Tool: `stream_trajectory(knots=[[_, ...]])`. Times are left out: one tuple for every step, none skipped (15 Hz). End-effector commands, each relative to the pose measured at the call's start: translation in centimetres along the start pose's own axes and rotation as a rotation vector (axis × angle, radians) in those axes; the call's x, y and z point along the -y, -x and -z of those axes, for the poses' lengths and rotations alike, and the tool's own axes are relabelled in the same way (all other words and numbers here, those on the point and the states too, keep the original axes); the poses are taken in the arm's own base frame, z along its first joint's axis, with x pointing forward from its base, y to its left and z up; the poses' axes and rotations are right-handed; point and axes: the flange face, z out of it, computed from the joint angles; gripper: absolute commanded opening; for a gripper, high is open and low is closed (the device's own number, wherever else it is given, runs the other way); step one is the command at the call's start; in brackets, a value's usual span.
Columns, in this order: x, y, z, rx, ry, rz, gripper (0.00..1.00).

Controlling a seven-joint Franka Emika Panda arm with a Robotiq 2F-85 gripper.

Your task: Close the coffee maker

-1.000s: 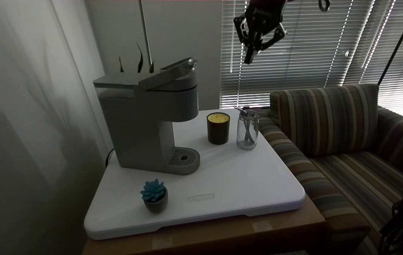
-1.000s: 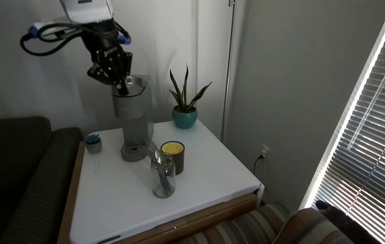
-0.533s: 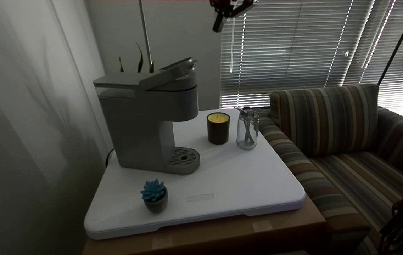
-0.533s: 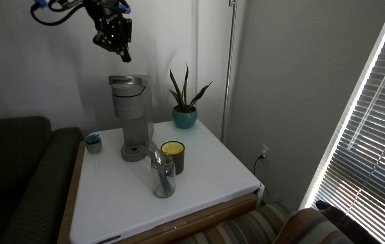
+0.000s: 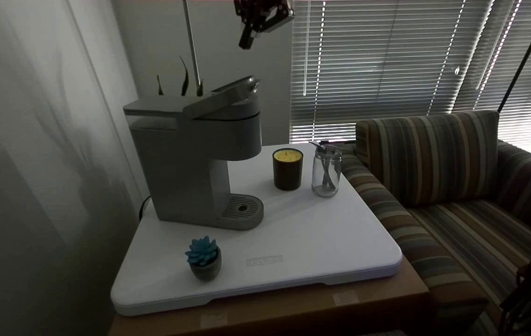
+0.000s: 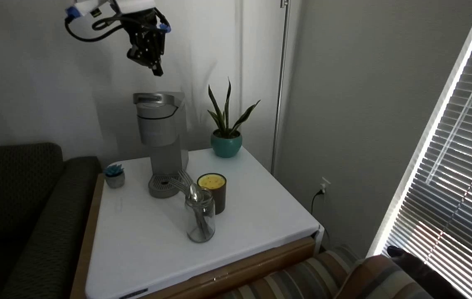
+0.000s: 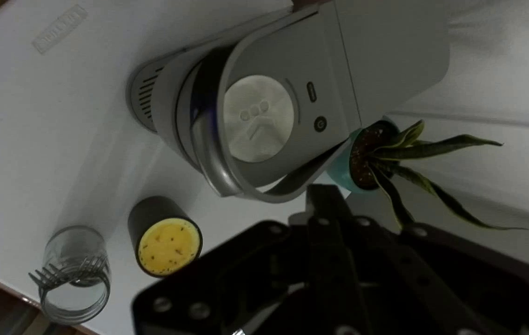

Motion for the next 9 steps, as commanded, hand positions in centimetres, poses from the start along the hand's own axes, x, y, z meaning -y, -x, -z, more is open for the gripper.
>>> stream_trajectory(knots=[[0.5,-0.4,-1.6,0.099,-0.008,-0.057,0.0],[0.2,-0.4,-1.8,0.131,0.009,-0.11,0.0],[-0.1,-0.5,-2.0,0.148,0.023,-0.156,0.0],[-0.5,-0.7,-2.1,0.152,0.03,-0.205,0.0],[-0.9,-0.9,-2.1,0.154,0.038,-0.25,0.0],[-1.2,-1.1,-2.2,0.156,0.05,-0.299,0.0],[-1.5,-1.3,-2.3,0.155,0.056,-0.343,0.0],[-1.9,-1.5,-2.6,0.153,0.062,-0.389,0.0],[-2.2,-1.5,-2.8,0.155,0.066,-0.428,0.0]])
